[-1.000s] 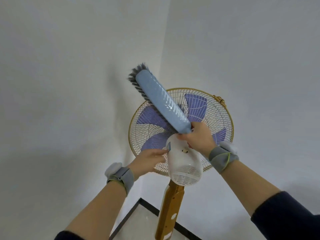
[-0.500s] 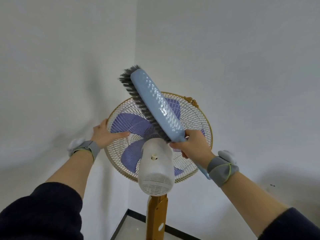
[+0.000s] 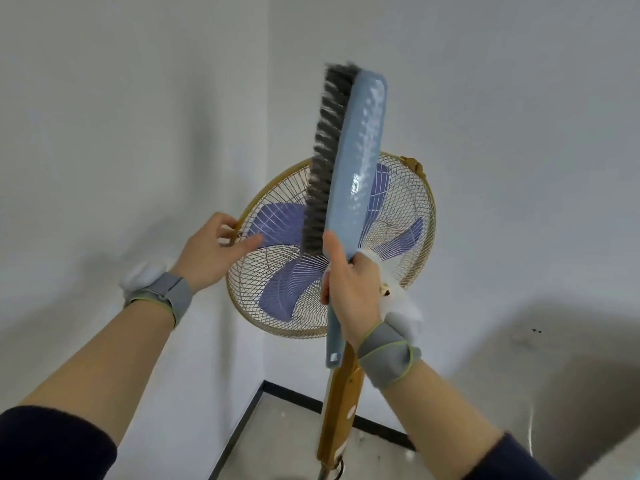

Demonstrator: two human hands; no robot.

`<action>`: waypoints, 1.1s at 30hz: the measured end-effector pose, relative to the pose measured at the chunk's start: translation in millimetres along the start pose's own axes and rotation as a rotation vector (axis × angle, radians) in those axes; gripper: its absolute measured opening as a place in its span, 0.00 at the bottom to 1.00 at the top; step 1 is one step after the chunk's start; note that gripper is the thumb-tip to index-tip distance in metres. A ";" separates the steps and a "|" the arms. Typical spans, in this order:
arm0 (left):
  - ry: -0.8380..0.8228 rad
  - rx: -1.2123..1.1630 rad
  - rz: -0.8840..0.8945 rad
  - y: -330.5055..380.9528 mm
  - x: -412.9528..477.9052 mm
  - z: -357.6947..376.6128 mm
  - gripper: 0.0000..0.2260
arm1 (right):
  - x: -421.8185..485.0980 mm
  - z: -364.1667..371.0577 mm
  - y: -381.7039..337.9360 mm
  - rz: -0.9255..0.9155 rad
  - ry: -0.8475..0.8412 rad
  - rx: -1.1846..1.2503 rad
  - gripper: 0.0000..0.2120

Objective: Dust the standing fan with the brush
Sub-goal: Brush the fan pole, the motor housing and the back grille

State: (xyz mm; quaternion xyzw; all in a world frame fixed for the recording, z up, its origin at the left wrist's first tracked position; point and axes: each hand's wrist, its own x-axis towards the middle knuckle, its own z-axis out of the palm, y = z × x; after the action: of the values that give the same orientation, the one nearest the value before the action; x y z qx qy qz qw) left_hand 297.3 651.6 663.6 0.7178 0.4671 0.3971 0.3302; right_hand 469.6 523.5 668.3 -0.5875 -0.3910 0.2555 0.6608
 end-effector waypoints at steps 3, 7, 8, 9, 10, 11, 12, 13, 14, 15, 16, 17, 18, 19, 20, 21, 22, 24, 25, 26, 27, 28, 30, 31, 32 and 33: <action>-0.038 0.021 0.000 3.3 -6.9 2.0 0.22 | -12.7 14.0 34.3 0.014 0.106 0.069 0.24; -0.106 -0.039 -0.017 13.2 -14.5 7.1 0.22 | -23.6 21.5 57.7 -0.013 0.129 0.108 0.24; -0.111 -0.055 -0.024 13.8 -16.4 7.9 0.22 | -24.6 21.2 63.3 -0.022 0.125 0.105 0.23; -0.113 -0.065 -0.031 14.0 -17.8 8.4 0.23 | -25.5 20.0 69.3 -0.025 0.120 0.097 0.22; -0.115 -0.072 -0.036 14.7 -19.2 8.3 0.24 | -26.0 18.6 76.3 -0.024 0.111 0.091 0.21; -0.117 -0.075 -0.039 14.9 -20.2 7.2 0.26 | -27.9 17.7 83.9 -0.012 0.095 0.084 0.21; -0.119 -0.074 -0.044 15.2 -21.2 5.8 0.28 | -29.8 17.0 92.4 0.008 0.077 0.078 0.21; -0.117 -0.074 -0.054 14.9 -21.6 5.2 0.30 | -32.2 16.3 100.3 0.037 0.060 0.071 0.21; -0.112 -0.076 -0.060 14.6 -22.1 5.1 0.29 | -34.3 15.7 108.6 0.071 0.045 0.053 0.21; -0.106 -0.073 -0.062 14.0 -22.8 5.5 0.27 | -37.5 14.8 116.1 0.108 0.024 0.026 0.21; -0.099 -0.068 -0.064 13.6 -24.0 6.2 0.25 | -41.5 14.0 121.8 0.141 -0.006 0.001 0.22; -0.089 -0.064 -0.067 12.6 -25.1 7.0 0.24 | -45.1 13.3 128.2 0.171 -0.039 -0.021 0.22; -0.080 -0.060 -0.072 11.2 -26.1 7.5 0.23 | -48.3 12.6 135.5 0.193 -0.067 -0.045 0.21; -0.073 -0.054 -0.080 10.5 -26.5 7.0 0.24 | -51.0 11.9 142.5 0.216 -0.088 -0.068 0.21; -0.065 -0.041 -0.094 8.8 -29.3 6.7 0.26 | -56.2 10.4 150.3 0.246 -0.109 -0.083 0.21; -0.059 -0.027 -0.096 10.0 -29.7 5.0 0.28 | -59.6 9.2 155.7 0.271 -0.124 -0.087 0.23; -0.060 -0.014 -0.100 10.8 -31.6 3.2 0.30 | -65.1 7.6 161.4 0.293 -0.134 -0.088 0.26; -0.067 0.008 -0.098 13.5 -33.4 0.2 0.32 | -73.5 3.6 168.4 0.303 -0.091 -0.101 0.30; -0.072 0.017 -0.096 14.3 -33.6 -0.8 0.32 | -75.7 2.4 168.9 0.285 -0.050 -0.089 0.30; -0.073 0.017 -0.096 13.9 -32.7 -2.3 0.31 | -75.4 3.2 166.2 0.255 -0.018 -0.049 0.31; -0.072 0.000 -0.099 12.6 -32.1 -3.0 0.30 | -73.9 5.7 162.0 0.217 0.001 0.003 0.32; -0.070 -0.026 -0.100 12.8 -31.1 -2.3 0.28 | -70.0 8.4 154.2 0.171 0.015 0.048 0.32; -0.058 -0.073 -0.101 12.1 -29.4 -1.3 0.23 | -58.1 17.3 135.8 0.076 0.016 0.084 0.30; -0.054 -0.084 -0.099 12.4 -28.7 -0.2 0.21 | -50.9 21.7 127.0 0.040 0.004 0.082 0.27; -0.051 -0.089 -0.095 13.4 -28.5 1.0 0.20 | -44.4 25.9 120.4 0.022 -0.007 0.077 0.23; -0.046 -0.094 -0.090 13.6 -28.2 2.2 0.19 | -39.4 29.7 117.3 0.014 -0.017 0.079 0.18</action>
State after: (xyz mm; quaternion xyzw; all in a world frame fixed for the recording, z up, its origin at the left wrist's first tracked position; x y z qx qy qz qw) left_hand 297.7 620.3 666.7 0.6888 0.4720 0.3866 0.3915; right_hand 437.4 530.2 545.4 -0.5616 -0.3822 0.2804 0.6782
